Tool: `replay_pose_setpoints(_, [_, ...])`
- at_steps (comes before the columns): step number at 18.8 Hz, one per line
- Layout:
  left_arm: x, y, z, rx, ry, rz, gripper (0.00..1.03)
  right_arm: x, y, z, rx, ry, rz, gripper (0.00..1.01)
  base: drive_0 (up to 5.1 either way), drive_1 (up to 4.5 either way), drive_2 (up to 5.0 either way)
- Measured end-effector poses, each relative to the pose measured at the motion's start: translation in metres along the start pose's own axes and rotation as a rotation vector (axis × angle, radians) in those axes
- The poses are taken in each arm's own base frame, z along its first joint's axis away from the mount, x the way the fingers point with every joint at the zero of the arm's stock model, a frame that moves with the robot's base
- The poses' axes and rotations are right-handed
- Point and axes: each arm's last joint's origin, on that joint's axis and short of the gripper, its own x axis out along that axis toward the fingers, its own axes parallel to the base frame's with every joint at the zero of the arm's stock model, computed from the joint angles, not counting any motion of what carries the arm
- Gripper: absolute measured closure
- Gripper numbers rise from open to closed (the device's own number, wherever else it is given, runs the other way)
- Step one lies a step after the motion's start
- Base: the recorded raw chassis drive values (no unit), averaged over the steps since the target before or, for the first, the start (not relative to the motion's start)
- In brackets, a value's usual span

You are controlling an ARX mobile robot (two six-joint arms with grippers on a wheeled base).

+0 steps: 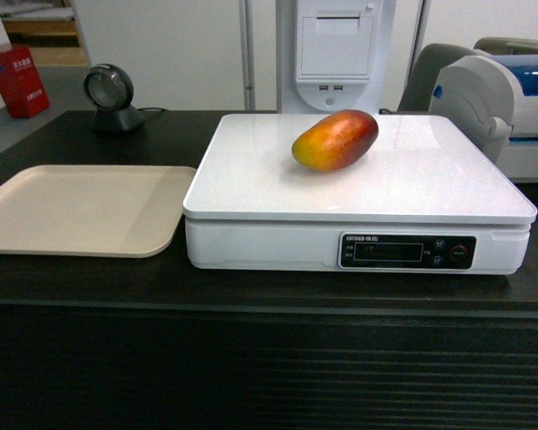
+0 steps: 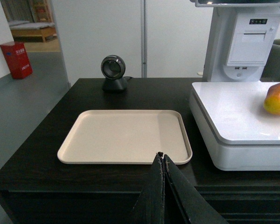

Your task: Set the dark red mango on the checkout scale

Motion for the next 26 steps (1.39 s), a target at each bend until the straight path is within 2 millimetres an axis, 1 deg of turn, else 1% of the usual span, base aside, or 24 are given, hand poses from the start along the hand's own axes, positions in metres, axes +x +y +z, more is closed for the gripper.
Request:
replay_pose_setpoints(8, [-0.008, 0.0, -0.01, 0.0, 0.0, -0.002, 1.01, 0.0, 0.0, 0.0, 0.0, 0.0, 0.0, 0.03, 0.0, 0.0, 0.0])
replay_pose_setpoints(9, [-0.009, 0.0, -0.013, 0.0, -0.023, -0.001, 1.01, 0.0, 0.0, 0.0, 0.0, 0.0, 0.0, 0.03, 0.0, 0.0, 0.0])
replay_pose_setpoints(10, [-0.01, 0.0, -0.018, 0.001, 0.002, -0.003, 1.01, 0.0, 0.0, 0.0, 0.0, 0.0, 0.0, 0.03, 0.0, 0.0, 0.0])
replay_pose_setpoints(12, [-0.012, 0.0, -0.017, 0.002, -0.01, -0.001, 1.01, 0.0, 0.0, 0.0, 0.0, 0.0, 0.0, 0.03, 0.0, 0.0, 0.0])
replay_pose_setpoints(13, [-0.017, 0.0, -0.022, 0.002, 0.029, -0.002, 1.01, 0.0, 0.0, 0.0, 0.0, 0.0, 0.0, 0.03, 0.0, 0.0, 0.0])
replay_pose_setpoints(14, [-0.022, 0.0, -0.022, 0.002, 0.015, -0.001, 1.01, 0.0, 0.0, 0.0, 0.0, 0.0, 0.0, 0.03, 0.0, 0.0, 0.0])
replay_pose_setpoints(15, [-0.022, 0.0, -0.018, 0.002, -0.019, -0.004, 1.01, 0.0, 0.0, 0.0, 0.0, 0.0, 0.0, 0.03, 0.0, 0.0, 0.0])
replay_pose_setpoints(17, [-0.022, 0.0, -0.021, 0.002, 0.007, -0.001, 1.01, 0.0, 0.0, 0.0, 0.0, 0.0, 0.0, 0.03, 0.0, 0.0, 0.0])
replay_pose_setpoints(23, [-0.022, 0.0, -0.021, 0.002, 0.003, -0.002, 1.0, 0.0, 0.0, 0.0, 0.0, 0.0, 0.0, 0.03, 0.0, 0.0, 0.0])
replay_pose_setpoints(24, [-0.022, 0.0, -0.021, 0.002, 0.003, -0.002, 0.88, 0.0, 0.0, 0.0, 0.0, 0.0, 0.0, 0.03, 0.0, 0.0, 0.0])
replay_pose_setpoints(26, [-0.022, 0.0, -0.021, 0.002, 0.003, -0.002, 0.72, 0.0, 0.0, 0.0, 0.0, 0.0, 0.0, 0.03, 0.0, 0.0, 0.0])
